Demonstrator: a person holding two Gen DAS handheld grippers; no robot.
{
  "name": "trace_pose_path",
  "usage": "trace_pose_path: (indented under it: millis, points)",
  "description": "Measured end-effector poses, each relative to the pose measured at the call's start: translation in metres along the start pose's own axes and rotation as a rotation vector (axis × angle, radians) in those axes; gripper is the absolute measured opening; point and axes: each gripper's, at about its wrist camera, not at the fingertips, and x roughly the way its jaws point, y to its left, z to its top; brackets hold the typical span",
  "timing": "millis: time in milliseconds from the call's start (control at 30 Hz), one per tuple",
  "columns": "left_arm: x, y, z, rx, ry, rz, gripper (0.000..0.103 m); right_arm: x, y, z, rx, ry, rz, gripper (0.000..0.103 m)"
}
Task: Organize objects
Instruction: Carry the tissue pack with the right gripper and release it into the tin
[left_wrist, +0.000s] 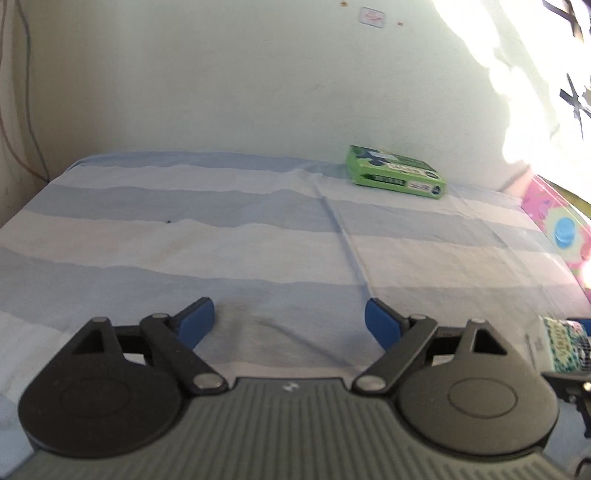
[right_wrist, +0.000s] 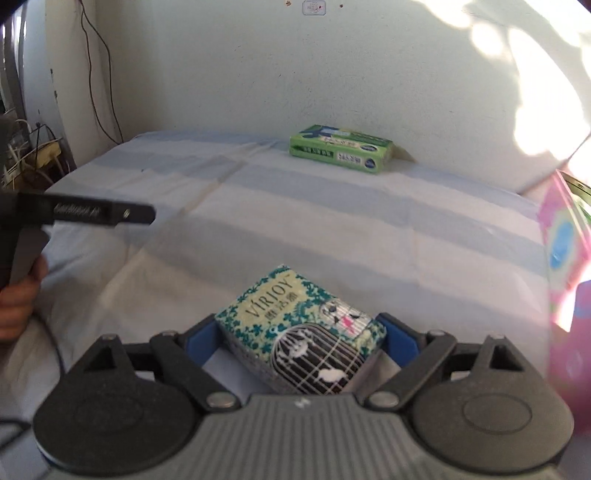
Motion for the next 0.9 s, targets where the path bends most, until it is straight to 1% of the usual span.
trace_pose_path:
  millis: [67,100,167,233,267,300,333,400,433,500,567,633,733,833,867,900]
  points:
    - [-0.003,-0.014,-0.004,0.051,0.004,-0.066,0.083,-0.033,0.0,-0.03,0.02,-0.016,-0.037,0.093]
    - [-0.005,-0.02,-0.005,0.054,0.014,-0.096,0.082,-0.048,0.0,-0.042,0.034,-0.01,-0.048,0.093]
    - [-0.014,-0.036,-0.006,0.036,0.05,-0.195,0.074,-0.079,0.001,-0.071,0.039,-0.022,-0.111,0.093]
    - [-0.029,-0.062,-0.007,0.05,0.048,-0.279,0.072,-0.103,-0.005,-0.094,0.065,-0.034,-0.158,0.096]
    - [-0.038,-0.077,-0.008,0.066,0.042,-0.318,0.07,-0.115,-0.009,-0.107,0.093,-0.051,-0.176,0.102]
    - [-0.047,-0.092,-0.009,0.084,0.04,-0.357,0.069,-0.126,-0.011,-0.118,0.12,-0.075,-0.19,0.103]
    - [-0.056,-0.113,-0.011,0.115,0.039,-0.41,0.067,-0.135,-0.014,-0.128,0.147,-0.097,-0.193,0.103]
    - [-0.073,-0.147,-0.02,0.176,0.048,-0.493,0.066,-0.147,-0.018,-0.142,0.198,-0.123,-0.183,0.103]
    - [-0.079,-0.162,-0.026,0.208,0.058,-0.521,0.065,-0.156,-0.019,-0.151,0.22,-0.139,-0.183,0.103]
    - [-0.086,-0.186,-0.039,0.258,0.083,-0.552,0.062,-0.157,-0.019,-0.16,0.23,-0.159,-0.186,0.103]
    - [-0.085,-0.2,-0.049,0.279,0.109,-0.559,0.061,-0.154,-0.017,-0.164,0.224,-0.17,-0.181,0.102]
    - [-0.081,-0.205,-0.056,0.28,0.134,-0.549,0.061,-0.152,-0.016,-0.162,0.205,-0.193,-0.176,0.1]
    - [-0.075,-0.205,-0.065,0.248,0.194,-0.547,0.06,-0.15,-0.013,-0.157,0.169,-0.226,-0.168,0.092]
    - [-0.07,-0.21,-0.073,0.211,0.231,-0.565,0.06,-0.138,-0.014,-0.152,0.141,-0.224,-0.159,0.081]
    - [-0.073,-0.213,-0.075,0.211,0.221,-0.565,0.06,-0.134,-0.013,-0.151,0.139,-0.219,-0.144,0.07]
    - [-0.073,-0.216,-0.075,0.22,0.221,-0.57,0.058,-0.128,-0.014,-0.151,0.138,-0.21,-0.122,0.064]
